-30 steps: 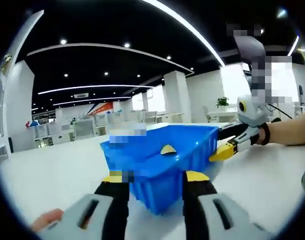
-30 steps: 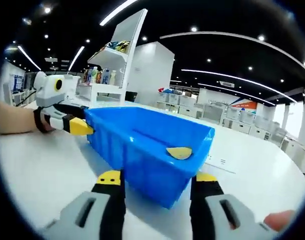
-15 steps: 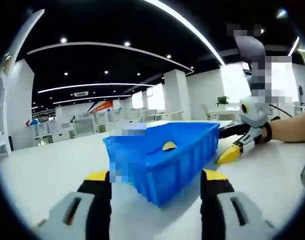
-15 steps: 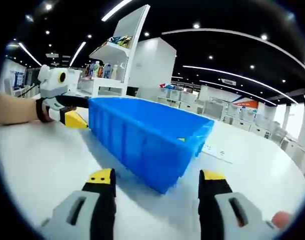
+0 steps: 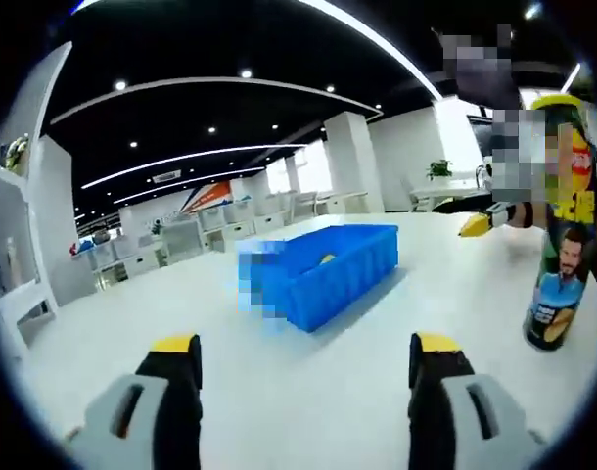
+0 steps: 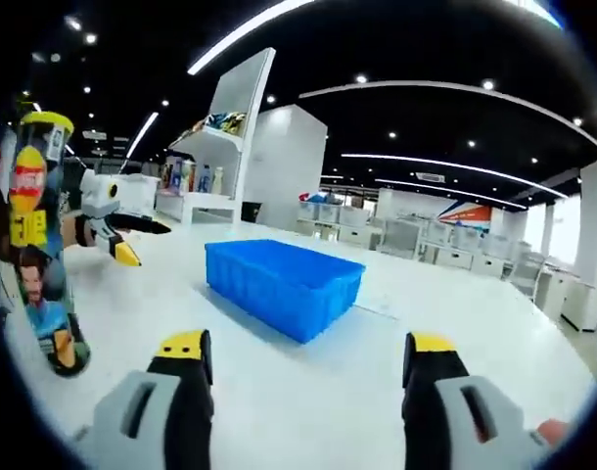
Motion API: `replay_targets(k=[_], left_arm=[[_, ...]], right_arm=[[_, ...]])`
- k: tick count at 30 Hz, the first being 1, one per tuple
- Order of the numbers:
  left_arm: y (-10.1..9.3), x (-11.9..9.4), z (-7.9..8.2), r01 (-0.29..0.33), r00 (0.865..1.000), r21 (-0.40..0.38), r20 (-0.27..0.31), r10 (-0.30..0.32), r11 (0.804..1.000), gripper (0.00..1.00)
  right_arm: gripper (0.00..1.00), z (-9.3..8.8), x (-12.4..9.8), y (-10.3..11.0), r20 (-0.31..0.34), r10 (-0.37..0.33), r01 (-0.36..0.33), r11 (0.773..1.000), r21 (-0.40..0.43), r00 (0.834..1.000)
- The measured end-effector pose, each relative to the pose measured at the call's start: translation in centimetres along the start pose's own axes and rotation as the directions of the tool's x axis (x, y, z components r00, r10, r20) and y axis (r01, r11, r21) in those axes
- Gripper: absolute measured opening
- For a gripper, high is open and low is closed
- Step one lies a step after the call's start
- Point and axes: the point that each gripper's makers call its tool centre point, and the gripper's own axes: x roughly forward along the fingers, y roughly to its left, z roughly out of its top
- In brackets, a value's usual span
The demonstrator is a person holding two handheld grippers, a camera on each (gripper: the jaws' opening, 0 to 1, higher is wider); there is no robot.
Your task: Open the lid of the chip container on the table, take out the chips, place them into the box in front of the container, and close the lid
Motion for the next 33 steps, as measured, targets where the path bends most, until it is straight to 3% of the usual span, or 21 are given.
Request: replay_targets(k=[6, 9, 11, 15, 20, 22, 26, 33], left_arm=[[-1.4, -5.2, 3.1, -0.027, 1.000, 0.012, -0.002, 0.027, 1.000, 0.87], [-2.3, -7.6, 4.2, -0.030, 0.999, 0.002, -0.022, 0.030, 1.000, 0.87], [-3.5, -9.1, 4.2, 0.004, 0.999, 0.025, -0.053, -0.003, 1.000, 0.84], [-5.9, -11.7, 4.3, 0.052, 0.995, 0.028, -0.090, -0.049, 0.998, 0.85], [-8.8, -15.7, 4.7, 0.089, 0.986, 0.007, -0.143, -0.087, 0.996, 0.87], [-10.1, -17.1, 5.2, 0.106, 0.987, 0.039, -0.126, -0.100, 0.994, 0.87], [-11.5, -19.2, 5.1, 0.071, 0.990, 0.117, -0.133, -0.055, 0.991, 0.87], [-12.1, -21.6, 5.8, 0.051, 0.995, -0.002, -0.082, -0.051, 0.999, 0.87]], right_arm=[[0.84, 3.6, -5.0, 3.0, 0.023, 0.030, -0.030, 0.999, -0.016, 0.999], [0.85, 4.1, -6.9, 4.6, -0.016, 0.079, -0.079, 0.997, 0.012, 0.997], [0.85, 3.7, -8.1, 5.0, -0.079, 0.070, -0.071, 0.997, -0.007, 0.994], [0.86, 4.1, -10.7, 6.6, -0.111, 0.100, -0.107, 0.993, -0.057, 0.989], [0.86, 4.8, -15.6, 9.6, -0.144, 0.170, -0.183, 0.980, -0.082, 0.975], [0.86, 4.9, -17.0, 10.4, -0.147, 0.180, -0.195, 0.976, -0.093, 0.973], [0.85, 5.2, -19.7, 11.6, -0.124, 0.177, -0.192, 0.974, -0.121, 0.976], [0.84, 5.9, -21.4, 11.8, -0.117, 0.132, -0.151, 0.973, -0.174, 0.984]])
